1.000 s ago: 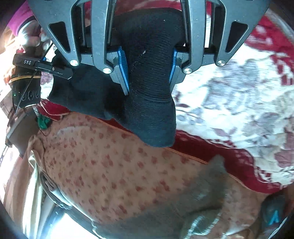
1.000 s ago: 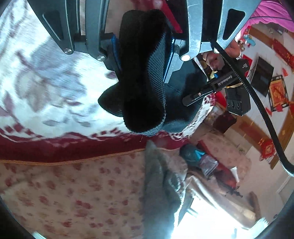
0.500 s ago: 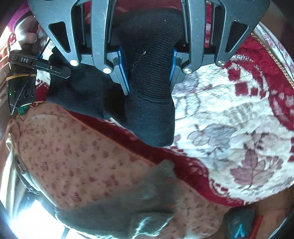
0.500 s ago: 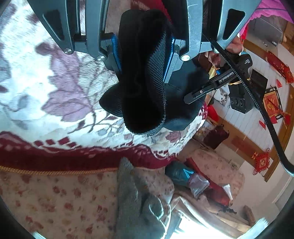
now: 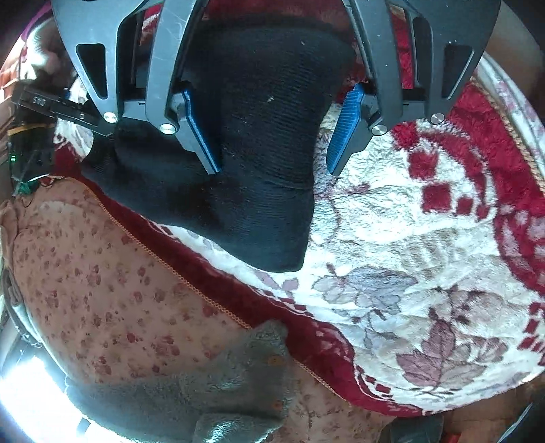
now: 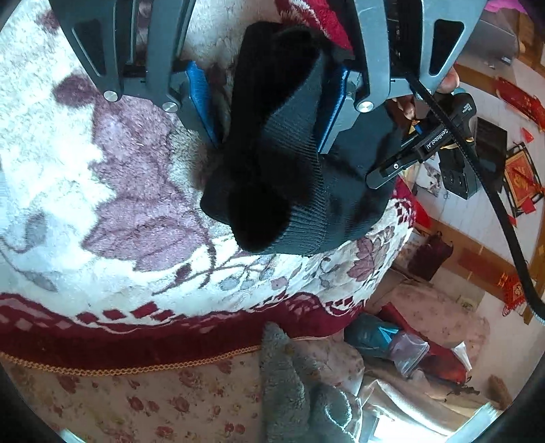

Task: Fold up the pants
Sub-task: 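Open both grippers and pull them back from the folded pants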

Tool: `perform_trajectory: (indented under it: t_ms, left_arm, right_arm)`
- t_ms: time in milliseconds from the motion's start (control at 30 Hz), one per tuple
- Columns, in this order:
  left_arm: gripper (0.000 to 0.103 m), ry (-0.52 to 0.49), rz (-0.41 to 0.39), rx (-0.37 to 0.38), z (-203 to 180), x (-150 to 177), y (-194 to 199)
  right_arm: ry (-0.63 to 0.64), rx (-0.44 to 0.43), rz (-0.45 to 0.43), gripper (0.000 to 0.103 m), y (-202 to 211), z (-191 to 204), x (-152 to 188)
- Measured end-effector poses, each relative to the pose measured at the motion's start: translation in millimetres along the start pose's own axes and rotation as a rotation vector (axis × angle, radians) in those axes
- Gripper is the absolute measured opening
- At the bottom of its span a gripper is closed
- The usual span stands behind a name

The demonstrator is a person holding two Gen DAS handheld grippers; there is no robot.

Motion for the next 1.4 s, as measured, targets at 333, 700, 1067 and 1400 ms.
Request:
perform_trajectory:
  t_ms: [333, 700, 1067, 1400]
  left_arm:
    - [0.064, -0.076, -0.107, -0.106, -29, 9, 35]
    - [0.064, -0.128, -0.197, -0.164, -62, 33, 68]
    - [0.064, -0.108, -0.201, -0.181, -70, 47, 76]
    - [0.064, -0.109, -0.212, -0.211, -73, 54, 81]
  right_arm:
    - [0.113, 0.133, -0.042, 0.057, 47, 30, 5]
    - [0.288, 0.236, -0.096, 0.064, 60, 85, 5]
    - [0.329, 0.257, -0.105, 0.064, 58, 105, 16]
    - [0.330, 0.253, -0.086, 0.064, 54, 107, 21]
Point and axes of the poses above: each gripper's, at about its wrist camera, not at the fingertips, and y roughly against the way its jaws point, z to its left, x to its underside, the point moved 1 cm from there along -y, roughly the way its jaws point, and after that the axes turned 8 degrees about y, right-handed, at the moved point
